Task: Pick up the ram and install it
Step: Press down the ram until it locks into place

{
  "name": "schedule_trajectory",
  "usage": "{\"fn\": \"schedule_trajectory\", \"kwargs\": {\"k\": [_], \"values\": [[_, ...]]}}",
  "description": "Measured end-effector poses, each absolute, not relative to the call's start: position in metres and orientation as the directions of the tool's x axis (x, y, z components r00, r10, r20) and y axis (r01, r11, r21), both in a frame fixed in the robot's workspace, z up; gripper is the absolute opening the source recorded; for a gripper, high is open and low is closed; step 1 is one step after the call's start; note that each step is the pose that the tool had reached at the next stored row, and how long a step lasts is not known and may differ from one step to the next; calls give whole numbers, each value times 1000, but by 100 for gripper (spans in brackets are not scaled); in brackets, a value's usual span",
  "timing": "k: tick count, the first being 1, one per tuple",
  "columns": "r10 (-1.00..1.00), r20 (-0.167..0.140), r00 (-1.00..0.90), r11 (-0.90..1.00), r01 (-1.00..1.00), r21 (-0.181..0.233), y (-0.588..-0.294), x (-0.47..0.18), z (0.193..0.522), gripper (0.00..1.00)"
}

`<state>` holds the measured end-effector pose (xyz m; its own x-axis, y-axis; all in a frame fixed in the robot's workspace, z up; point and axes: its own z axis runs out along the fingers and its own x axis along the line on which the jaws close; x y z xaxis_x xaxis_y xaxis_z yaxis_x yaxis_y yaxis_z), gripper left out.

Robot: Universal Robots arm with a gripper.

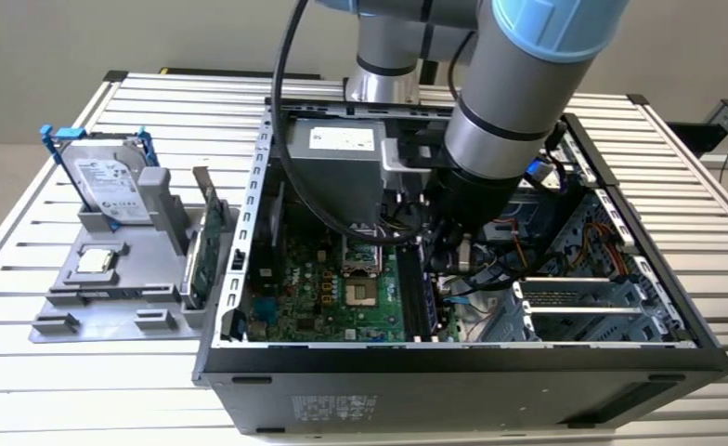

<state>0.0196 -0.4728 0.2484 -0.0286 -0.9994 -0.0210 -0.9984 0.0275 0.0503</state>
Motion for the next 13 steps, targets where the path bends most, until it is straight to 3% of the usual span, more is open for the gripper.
{"fn": "schedule_trajectory", "kwargs": {"k": [13], "values": [[-999,-21,-29,28,-998,50,-471,22,242,0]]}}
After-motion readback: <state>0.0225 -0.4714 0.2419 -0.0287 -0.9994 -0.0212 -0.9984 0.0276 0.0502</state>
